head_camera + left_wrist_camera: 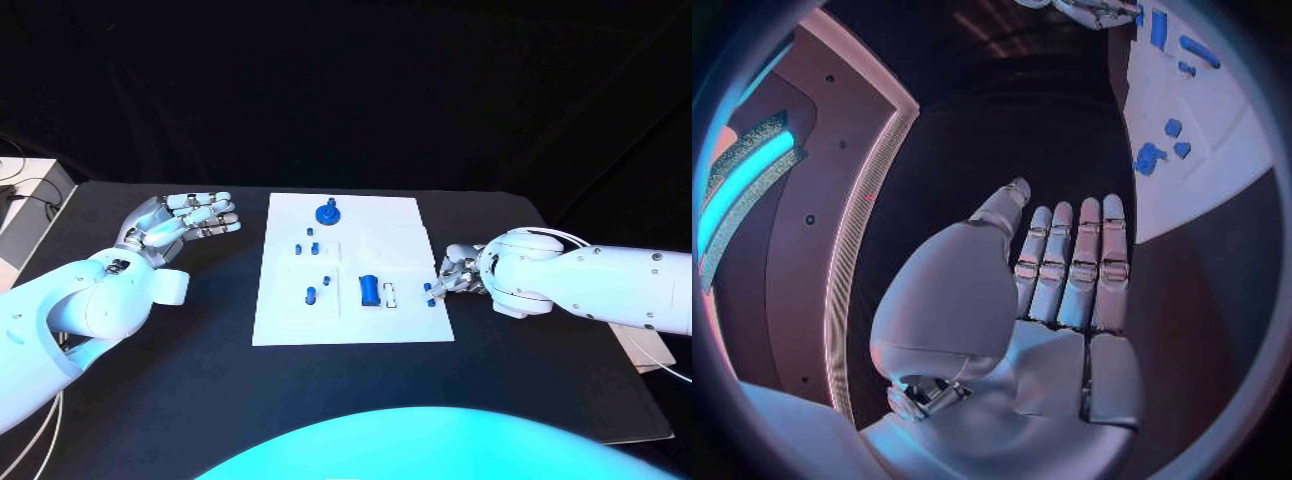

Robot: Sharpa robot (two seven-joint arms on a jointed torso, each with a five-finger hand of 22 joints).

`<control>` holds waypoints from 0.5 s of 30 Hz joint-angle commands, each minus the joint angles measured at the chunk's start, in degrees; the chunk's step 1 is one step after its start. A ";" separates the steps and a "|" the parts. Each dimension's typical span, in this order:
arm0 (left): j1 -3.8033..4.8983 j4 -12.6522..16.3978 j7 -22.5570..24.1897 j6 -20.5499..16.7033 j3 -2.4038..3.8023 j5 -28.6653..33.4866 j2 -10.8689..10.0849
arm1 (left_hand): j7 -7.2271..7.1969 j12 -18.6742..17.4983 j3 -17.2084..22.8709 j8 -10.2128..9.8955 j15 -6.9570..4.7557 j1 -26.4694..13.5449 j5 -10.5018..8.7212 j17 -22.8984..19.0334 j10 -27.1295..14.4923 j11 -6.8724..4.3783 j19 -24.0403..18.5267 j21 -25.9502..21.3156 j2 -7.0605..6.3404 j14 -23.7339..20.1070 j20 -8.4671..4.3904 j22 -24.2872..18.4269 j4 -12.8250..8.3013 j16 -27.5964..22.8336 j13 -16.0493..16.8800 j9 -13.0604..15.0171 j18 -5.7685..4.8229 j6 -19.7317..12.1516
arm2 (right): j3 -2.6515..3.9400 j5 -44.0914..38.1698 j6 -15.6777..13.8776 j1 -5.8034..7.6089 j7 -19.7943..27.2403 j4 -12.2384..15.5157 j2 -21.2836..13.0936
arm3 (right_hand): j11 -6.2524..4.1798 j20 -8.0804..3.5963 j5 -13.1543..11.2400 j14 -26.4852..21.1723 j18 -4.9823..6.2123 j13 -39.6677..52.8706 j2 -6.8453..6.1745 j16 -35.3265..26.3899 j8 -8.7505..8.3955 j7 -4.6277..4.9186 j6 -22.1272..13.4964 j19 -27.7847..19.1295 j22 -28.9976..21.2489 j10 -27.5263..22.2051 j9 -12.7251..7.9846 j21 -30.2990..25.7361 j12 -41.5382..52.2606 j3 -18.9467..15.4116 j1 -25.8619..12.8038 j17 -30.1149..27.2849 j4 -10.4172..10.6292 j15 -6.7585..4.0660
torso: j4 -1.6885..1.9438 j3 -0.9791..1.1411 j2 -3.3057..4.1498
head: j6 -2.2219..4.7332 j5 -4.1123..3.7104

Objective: Assemble the parts on the task board

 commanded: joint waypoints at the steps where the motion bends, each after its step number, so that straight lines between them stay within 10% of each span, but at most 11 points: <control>1: -0.07 0.08 0.66 0.94 0.03 0.30 0.03 | 0.08 -0.09 -0.11 -0.02 -0.04 0.44 0.15 -0.01 0.30 -0.06 0.33 0.19 0.10 0.23 0.13 -0.06 0.37 0.11 -0.07 -0.07 -0.66 0.25 | -0.02 -0.82 -0.50 -0.16 -0.34 -0.13 0.45 | 0.03 -0.22 0.23 0.08 -1.17 0.12 -0.40 0.14 0.07 -0.20 0.25 4.61 10.31 0.28 0.11 0.34 -0.26 -0.04 -0.31 0.05 0.50 -0.04 | 0.03 0.00 0.04 | 0.00 0.14; 15: -0.07 0.11 0.31 0.90 0.04 0.31 -0.04 | 0.22 -0.10 -0.15 -0.03 -0.03 0.42 0.17 -0.01 0.21 -0.02 0.32 0.17 0.08 0.18 0.13 -0.07 0.47 0.10 -0.07 -0.08 -0.67 0.16 | -0.05 -0.11 0.21 -1.08 0.77 -1.63 2.09 | 0.27 -0.05 5.17 0.03 -1.01 0.04 1.31 -0.07 -0.90 0.18 -0.24 4.54 10.19 -0.12 -0.35 -0.20 -0.70 0.75 1.02 -0.07 -0.13 0.10 | 0.03 -0.02 -0.02 | 0.00 0.05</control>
